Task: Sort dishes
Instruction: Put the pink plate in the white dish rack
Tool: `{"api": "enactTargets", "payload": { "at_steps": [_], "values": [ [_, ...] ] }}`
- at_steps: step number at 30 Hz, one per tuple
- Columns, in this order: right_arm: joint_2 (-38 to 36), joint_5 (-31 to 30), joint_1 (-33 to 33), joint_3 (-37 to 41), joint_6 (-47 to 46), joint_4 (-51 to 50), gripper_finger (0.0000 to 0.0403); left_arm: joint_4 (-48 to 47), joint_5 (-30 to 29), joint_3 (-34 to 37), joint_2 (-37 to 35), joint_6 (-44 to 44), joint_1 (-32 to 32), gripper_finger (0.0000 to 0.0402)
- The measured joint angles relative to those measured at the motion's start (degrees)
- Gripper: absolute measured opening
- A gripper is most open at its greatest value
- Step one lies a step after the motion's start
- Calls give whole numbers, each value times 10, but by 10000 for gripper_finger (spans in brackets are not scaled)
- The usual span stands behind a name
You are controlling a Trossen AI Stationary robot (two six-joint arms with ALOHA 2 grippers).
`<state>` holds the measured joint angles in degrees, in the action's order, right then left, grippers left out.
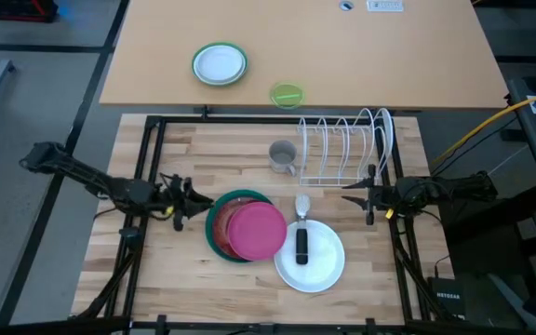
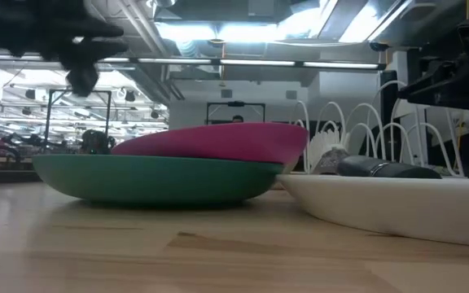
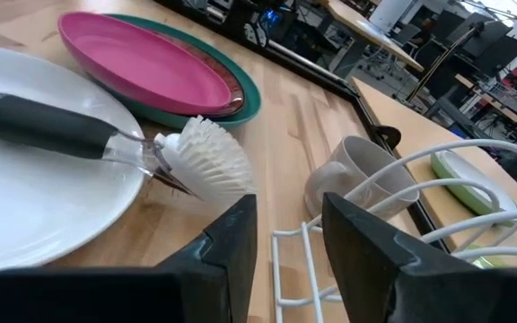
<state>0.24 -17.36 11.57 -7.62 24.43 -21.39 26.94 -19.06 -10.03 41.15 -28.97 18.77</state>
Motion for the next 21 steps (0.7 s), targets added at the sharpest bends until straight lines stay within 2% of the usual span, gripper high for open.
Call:
{"api": "enactTargets", "payload": {
  "at_steps": [5, 7, 14, 21],
  "values": [
    [0, 0, 0, 0, 0, 5, 131, -17, 65, -99, 145, 157, 0, 84],
    [0, 0, 0, 0, -1, 6, 131, -29, 82, -128, 190, 194, 1, 84],
    [0, 3, 0, 0, -1, 6, 131, -68, 124, -192, 290, 199, 0, 84],
    [0, 3, 0, 0, -1, 6, 131, -140, 127, -240, 348, 202, 1, 84]
  ]
}}
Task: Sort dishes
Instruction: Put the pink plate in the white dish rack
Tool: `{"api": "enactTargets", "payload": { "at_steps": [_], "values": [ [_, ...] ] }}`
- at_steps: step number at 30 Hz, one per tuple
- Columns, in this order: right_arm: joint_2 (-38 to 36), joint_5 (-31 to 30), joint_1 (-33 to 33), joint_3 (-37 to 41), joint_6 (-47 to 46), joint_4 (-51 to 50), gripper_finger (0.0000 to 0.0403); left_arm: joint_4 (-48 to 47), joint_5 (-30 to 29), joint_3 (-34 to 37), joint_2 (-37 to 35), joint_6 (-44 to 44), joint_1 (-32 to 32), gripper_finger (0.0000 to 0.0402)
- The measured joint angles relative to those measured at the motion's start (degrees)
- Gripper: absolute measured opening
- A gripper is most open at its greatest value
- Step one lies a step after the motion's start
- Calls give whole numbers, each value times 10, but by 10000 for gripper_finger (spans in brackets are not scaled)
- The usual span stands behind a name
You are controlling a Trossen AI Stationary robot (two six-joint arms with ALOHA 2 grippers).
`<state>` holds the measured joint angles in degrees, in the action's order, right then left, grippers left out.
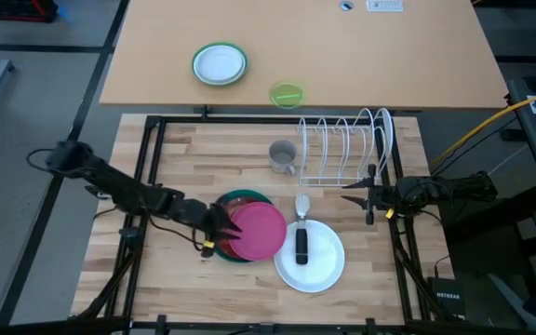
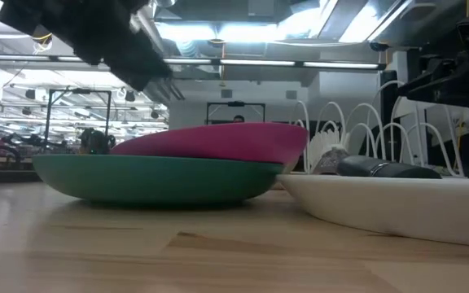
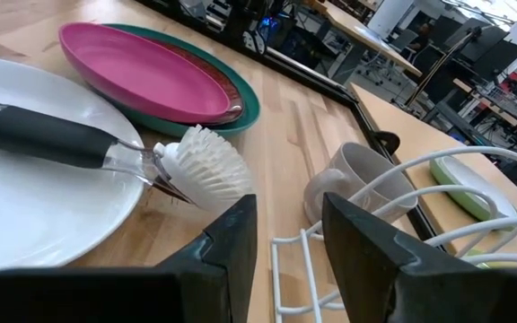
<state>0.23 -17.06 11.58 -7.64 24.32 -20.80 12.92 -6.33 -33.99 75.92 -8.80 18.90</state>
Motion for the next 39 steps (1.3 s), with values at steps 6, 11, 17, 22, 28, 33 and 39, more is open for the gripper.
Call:
{"api": "enactTargets", "payload": {
  "at_steps": [6, 11, 17, 22, 28, 33, 39],
  "values": [
    [0, 0, 0, 0, 0, -1, 131, -33, 1, -32, 29, 58, 17, 84],
    [0, 0, 0, 0, 0, -1, 131, -33, -2, -33, 28, 76, 19, 84],
    [0, 0, 0, 0, 0, -2, 131, -34, -41, -33, 28, 47, 19, 96],
    [0, 0, 0, 0, 0, -2, 131, -34, -48, -33, 32, 44, 20, 150],
    [0, 0, 0, -1, 0, -3, 131, -42, -30, -33, 47, 93, 46, 206],
    [0, -1, 0, -1, 0, -4, 131, -55, -35, -33, 92, 148, 77, 213],
    [0, -1, 0, -1, 0, -3, 131, -47, -117, -33, 141, 187, 89, 214]
  ]
}}
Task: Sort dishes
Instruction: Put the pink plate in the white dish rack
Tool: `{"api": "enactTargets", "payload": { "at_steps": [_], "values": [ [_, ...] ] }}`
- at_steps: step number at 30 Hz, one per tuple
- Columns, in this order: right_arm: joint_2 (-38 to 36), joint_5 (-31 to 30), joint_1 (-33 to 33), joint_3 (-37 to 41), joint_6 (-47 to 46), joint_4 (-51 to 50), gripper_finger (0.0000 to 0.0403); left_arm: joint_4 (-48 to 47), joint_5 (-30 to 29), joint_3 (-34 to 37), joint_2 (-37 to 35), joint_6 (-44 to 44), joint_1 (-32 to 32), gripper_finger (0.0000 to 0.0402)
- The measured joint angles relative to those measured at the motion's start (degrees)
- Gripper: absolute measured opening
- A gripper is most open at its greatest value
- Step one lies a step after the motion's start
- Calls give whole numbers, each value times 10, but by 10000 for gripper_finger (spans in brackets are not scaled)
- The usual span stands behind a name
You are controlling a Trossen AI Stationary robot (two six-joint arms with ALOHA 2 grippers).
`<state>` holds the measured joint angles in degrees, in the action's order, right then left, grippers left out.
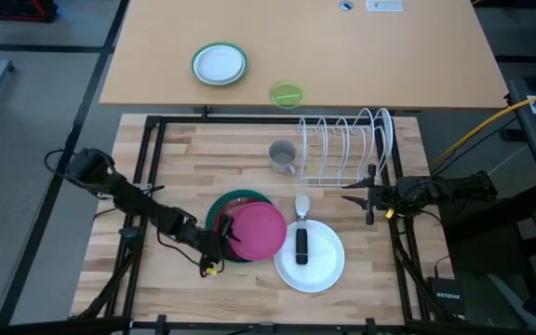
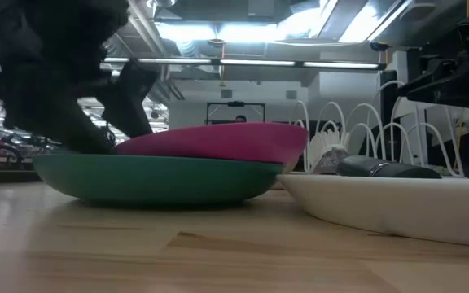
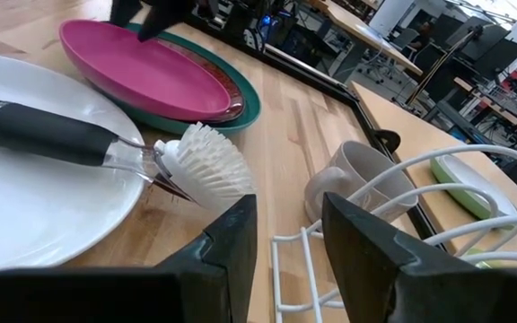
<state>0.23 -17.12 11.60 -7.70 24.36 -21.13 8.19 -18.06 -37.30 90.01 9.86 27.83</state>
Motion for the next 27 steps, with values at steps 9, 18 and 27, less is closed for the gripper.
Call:
{"api": "enactTargets", "payload": {
  "at_steps": [9, 18, 27],
  "values": [
    [0, 0, 0, 0, 0, 0, 131, 9, -8, -1, 23, 26, -1, 192],
    [0, 0, 0, 0, 0, 0, 131, 19, -6, 0, 25, 23, -1, 33],
    [0, 1, 0, 0, 0, 11, 131, 28, -46, -45, 25, -81, 0, 5]
  ]
}}
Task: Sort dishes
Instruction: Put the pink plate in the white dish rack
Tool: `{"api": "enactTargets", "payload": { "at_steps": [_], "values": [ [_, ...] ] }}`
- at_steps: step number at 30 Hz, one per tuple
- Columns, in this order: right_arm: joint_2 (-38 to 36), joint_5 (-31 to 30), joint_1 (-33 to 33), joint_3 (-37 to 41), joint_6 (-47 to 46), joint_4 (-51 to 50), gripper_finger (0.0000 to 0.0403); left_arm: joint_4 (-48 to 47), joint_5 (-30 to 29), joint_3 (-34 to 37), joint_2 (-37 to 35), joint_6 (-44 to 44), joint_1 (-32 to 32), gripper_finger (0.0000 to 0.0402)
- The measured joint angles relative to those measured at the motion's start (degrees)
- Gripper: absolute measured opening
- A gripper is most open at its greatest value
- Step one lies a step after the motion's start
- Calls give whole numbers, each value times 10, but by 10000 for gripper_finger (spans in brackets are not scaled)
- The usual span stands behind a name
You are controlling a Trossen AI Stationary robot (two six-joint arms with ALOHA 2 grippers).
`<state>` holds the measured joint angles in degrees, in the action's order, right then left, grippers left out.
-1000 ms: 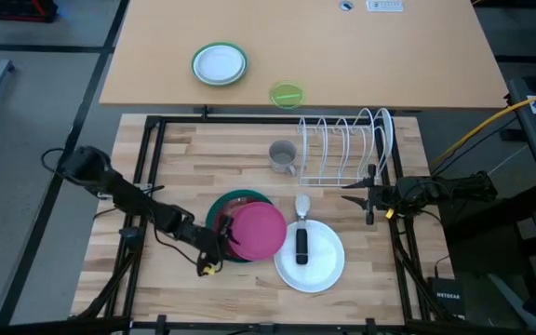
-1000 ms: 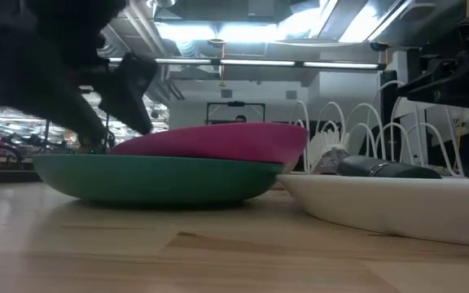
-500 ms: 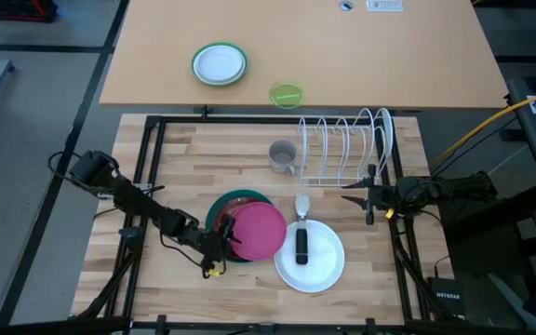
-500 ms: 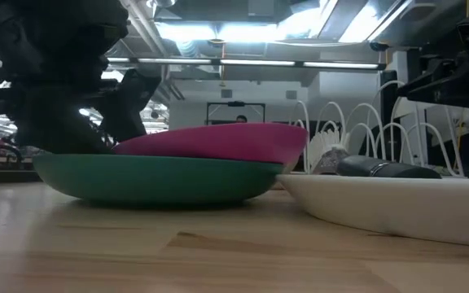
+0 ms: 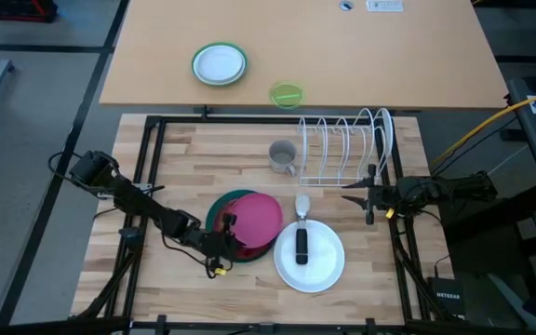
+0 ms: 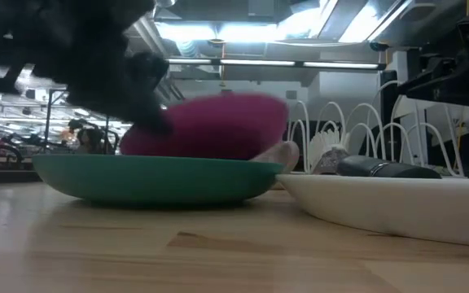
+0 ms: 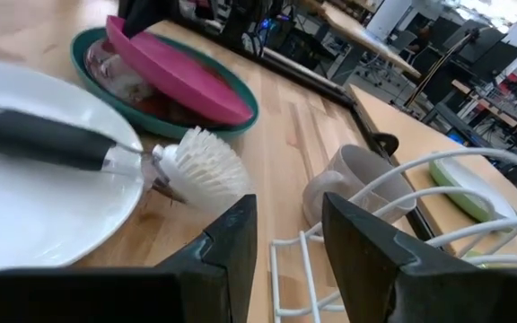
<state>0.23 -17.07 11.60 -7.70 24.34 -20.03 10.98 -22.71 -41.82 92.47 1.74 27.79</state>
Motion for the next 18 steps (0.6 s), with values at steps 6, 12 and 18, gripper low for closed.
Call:
{"api": "enactTargets", "payload": {
  "at_steps": [6, 12, 18],
  "values": [
    [0, 14, 0, 0, 0, 80, 131, 85, -18, -45, 0, -17, -4, 3],
    [0, 51, 0, 0, 1, 202, 131, 201, -21, -77, 0, -37, -35, 2],
    [0, 64, 0, -18, 2, 215, 131, 330, -12, -78, 0, -92, -97, 1]
  ]
}}
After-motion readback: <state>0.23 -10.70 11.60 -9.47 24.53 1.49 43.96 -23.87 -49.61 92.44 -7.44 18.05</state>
